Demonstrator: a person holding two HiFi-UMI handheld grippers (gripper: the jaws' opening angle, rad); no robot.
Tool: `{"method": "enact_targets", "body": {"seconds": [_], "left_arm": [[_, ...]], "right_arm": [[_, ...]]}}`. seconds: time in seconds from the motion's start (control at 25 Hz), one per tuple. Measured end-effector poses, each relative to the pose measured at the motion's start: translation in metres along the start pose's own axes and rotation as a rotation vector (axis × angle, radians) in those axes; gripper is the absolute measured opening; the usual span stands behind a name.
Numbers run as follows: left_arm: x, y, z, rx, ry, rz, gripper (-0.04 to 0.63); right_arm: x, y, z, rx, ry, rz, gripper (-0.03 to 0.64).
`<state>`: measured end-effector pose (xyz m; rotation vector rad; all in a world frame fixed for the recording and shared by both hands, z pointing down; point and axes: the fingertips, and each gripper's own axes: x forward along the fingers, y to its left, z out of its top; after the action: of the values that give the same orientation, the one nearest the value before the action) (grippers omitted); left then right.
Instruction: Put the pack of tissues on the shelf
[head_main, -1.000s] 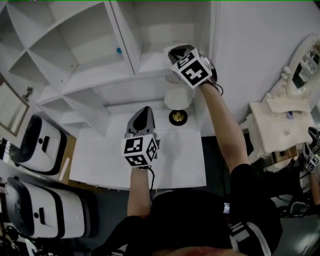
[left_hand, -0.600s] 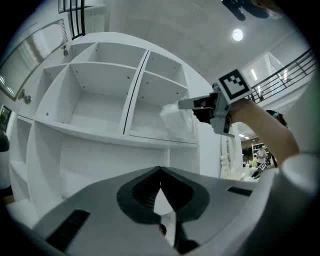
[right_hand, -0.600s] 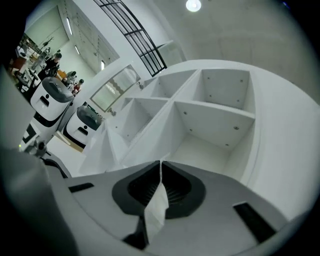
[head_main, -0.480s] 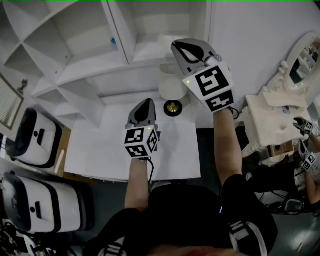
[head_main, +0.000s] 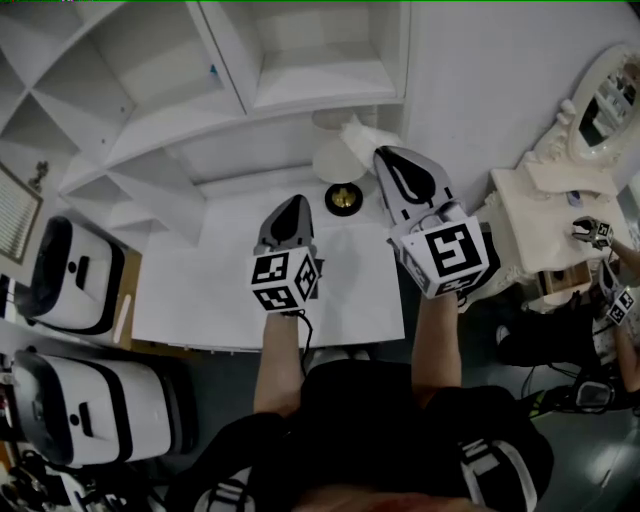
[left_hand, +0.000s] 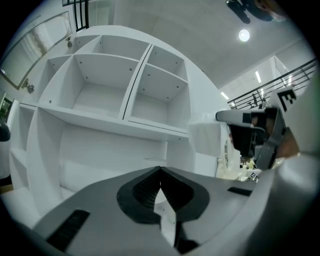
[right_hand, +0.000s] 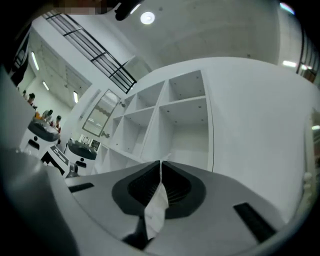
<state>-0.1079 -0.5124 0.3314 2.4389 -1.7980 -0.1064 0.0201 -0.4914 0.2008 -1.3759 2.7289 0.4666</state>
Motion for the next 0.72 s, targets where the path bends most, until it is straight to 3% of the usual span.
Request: {"method": "enact_targets", "body": {"seconds": [0.2, 0.44, 0.72], "left_arm": [[-0.004, -0.014, -0.011, 0.001, 0.006, -0.009, 0.011], [-0.004, -0.024, -0.028, 0.007, 0.014, -0.021, 0.011], [-0.004, -0.029, -0.038, 0.015, 0.036, -0.043, 0.011]], "right_arm": [[-0.009, -0.006, -0.063, 0.152, 0.069, -0.022, 0.029], [-0.02, 0.012, -0.112, 0.266, 0.14, 0.033, 0.029], [-0.028, 0.017, -0.135, 0.343, 0.176, 0.039, 0.026]]}}
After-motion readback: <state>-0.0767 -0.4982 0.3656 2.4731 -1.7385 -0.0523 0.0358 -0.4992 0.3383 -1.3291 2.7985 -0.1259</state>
